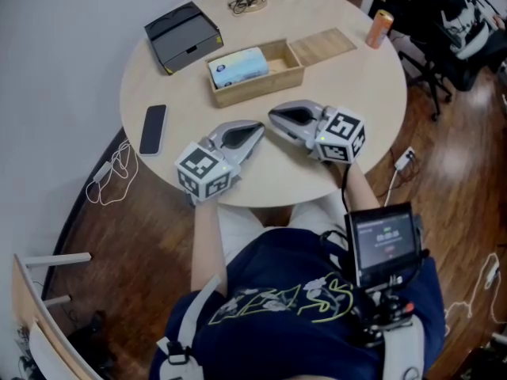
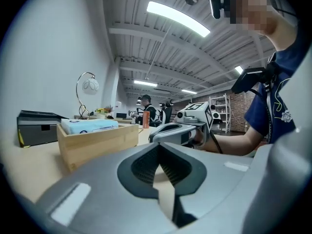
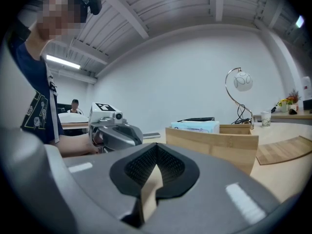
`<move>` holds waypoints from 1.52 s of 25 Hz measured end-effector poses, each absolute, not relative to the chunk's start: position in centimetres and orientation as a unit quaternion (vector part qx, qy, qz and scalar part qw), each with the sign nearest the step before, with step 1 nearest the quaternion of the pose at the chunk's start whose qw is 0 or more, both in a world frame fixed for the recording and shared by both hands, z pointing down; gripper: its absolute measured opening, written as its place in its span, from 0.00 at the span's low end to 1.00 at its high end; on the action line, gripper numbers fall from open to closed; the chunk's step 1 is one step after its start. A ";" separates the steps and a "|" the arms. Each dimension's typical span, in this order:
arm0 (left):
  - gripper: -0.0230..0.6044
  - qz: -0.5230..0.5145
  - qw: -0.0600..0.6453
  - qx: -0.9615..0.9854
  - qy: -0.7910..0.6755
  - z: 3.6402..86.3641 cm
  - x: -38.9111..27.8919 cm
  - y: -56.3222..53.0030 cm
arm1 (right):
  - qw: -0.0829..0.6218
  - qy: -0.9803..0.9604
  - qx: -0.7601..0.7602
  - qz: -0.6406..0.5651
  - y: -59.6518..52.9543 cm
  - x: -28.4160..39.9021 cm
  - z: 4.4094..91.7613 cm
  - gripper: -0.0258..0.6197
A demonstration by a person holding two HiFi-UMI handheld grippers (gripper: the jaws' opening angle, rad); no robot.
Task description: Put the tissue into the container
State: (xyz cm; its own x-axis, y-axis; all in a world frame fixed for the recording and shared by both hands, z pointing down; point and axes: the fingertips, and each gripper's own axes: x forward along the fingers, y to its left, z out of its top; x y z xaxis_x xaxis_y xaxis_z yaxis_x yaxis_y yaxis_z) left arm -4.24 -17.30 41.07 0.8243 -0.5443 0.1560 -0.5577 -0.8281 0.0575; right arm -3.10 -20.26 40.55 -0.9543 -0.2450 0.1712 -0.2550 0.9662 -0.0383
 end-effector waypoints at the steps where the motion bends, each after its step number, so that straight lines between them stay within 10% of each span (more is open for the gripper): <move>1: 0.04 0.066 0.051 0.953 -0.292 41.0 -4.3 -17.3 | 0.083 -0.988 0.126 0.031 -20.2 -3.1 40.6 0.05; 38: 0.04 0.065 0.049 0.953 -0.292 40.8 -4.3 -17.1 | 0.081 -0.988 0.124 0.038 -19.8 -3.1 41.0 0.05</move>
